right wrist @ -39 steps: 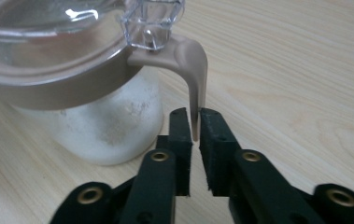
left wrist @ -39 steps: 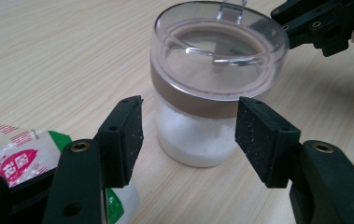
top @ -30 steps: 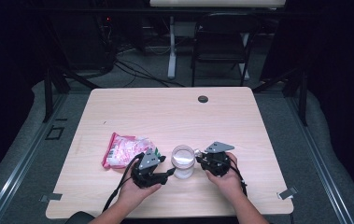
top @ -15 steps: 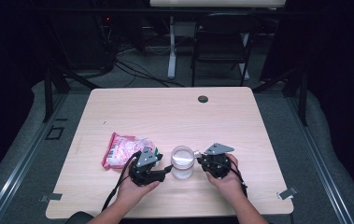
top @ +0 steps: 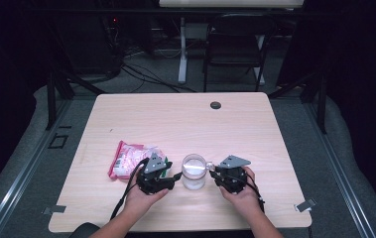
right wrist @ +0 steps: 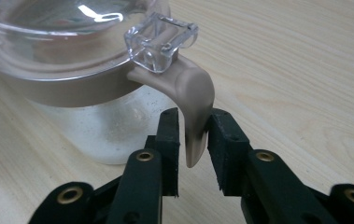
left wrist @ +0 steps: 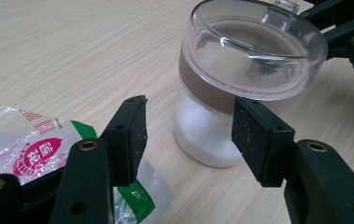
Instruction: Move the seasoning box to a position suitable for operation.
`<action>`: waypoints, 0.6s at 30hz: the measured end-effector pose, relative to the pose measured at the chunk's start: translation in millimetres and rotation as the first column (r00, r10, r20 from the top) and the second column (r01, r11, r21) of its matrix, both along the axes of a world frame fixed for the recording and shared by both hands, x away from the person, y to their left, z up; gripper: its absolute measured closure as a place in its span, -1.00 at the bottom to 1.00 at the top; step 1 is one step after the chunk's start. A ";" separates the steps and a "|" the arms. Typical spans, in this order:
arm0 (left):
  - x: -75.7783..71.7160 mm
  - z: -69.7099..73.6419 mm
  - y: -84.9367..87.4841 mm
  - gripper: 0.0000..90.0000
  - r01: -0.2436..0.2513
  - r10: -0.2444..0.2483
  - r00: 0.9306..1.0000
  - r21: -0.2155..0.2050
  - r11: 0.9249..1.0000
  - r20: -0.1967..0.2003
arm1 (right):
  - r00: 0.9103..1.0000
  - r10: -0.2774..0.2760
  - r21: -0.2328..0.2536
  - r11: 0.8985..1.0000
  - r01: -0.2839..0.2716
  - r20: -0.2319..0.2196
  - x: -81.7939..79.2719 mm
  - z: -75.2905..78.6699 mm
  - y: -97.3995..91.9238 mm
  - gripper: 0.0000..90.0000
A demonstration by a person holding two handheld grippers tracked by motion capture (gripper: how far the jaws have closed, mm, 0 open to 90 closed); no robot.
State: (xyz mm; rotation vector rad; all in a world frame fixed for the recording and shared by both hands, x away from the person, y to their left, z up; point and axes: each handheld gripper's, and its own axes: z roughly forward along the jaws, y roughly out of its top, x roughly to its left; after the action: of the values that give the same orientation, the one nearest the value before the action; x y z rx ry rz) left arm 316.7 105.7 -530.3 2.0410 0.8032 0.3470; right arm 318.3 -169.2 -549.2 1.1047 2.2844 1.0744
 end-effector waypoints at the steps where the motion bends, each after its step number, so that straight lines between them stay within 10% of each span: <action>1: -0.2 0.8 0.4 0.01 0.001 -0.001 1.000 0.003 1.000 0.005 | 1.000 0.005 -0.001 1.000 -0.005 0.001 -1.2 0.7 -0.3 0.61; 9: 4.5 6.6 8.4 0.04 0.011 -0.011 1.000 -0.049 0.999 0.002 | 0.998 0.055 -0.065 0.996 -0.053 0.029 -14.6 22.9 -6.9 0.34; 18: 8.3 16.1 16.5 0.07 -0.025 0.024 1.000 -0.100 0.995 -0.019 | 0.999 -0.025 0.040 0.999 0.024 0.026 -20.8 46.9 -16.5 0.27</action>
State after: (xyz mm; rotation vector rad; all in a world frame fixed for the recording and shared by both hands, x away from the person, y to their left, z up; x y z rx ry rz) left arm 324.9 122.2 -514.2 1.9446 0.8406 0.2968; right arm 297.6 -185.7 -502.3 1.1233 2.2325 1.1226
